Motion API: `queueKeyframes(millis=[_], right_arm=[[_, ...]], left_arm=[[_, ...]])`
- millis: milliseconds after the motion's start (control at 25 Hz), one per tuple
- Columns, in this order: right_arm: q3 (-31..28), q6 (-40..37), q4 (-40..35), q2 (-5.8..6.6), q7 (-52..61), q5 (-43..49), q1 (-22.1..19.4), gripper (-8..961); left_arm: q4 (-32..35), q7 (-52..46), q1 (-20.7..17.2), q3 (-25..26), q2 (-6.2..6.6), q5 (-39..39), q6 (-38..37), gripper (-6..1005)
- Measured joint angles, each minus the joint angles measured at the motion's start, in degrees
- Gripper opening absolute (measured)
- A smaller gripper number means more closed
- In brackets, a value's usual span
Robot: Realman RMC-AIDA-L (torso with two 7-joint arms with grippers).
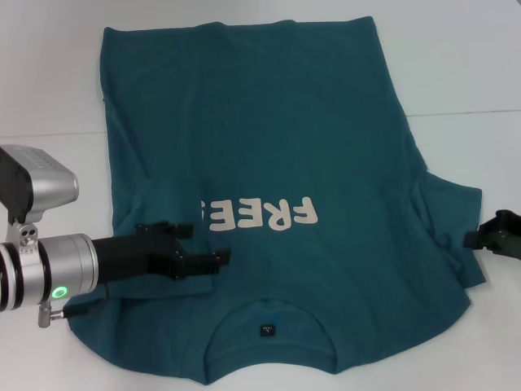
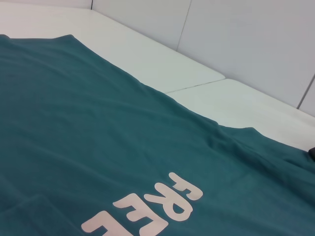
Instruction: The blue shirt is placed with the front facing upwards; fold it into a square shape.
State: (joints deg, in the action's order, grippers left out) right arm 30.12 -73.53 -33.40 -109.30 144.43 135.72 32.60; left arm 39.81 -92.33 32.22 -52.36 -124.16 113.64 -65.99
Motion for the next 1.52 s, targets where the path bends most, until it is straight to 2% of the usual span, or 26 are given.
queueKeyframes(millis=[320,640,1040,1520], right_arm=[[-0.4,-2.6,-3.2,1.16,0.5,0.0,-1.1,-1],[-2.2,-5.6,-4.7,3.18,0.9,-0.1,-1.6,-1],[-2.9,-9.9,-11.2,4.25,4.0,0.1,-1.4,7],[-3.5,-10.0,-12.5,5.64,4.1,0.3,-1.6,17]], left_arm=[[0.0,-0.4,0.2,0.1,0.07,0.0,0.0,920],[0.1,-0.4,0.5,0.1,0.14,0.0,0.0,920],[0.3,-0.4,0.7,0.2,0.15,0.0,-0.1,920],[0.3,-0.4,0.7,0.0,0.15,0.0,-0.1,920]])
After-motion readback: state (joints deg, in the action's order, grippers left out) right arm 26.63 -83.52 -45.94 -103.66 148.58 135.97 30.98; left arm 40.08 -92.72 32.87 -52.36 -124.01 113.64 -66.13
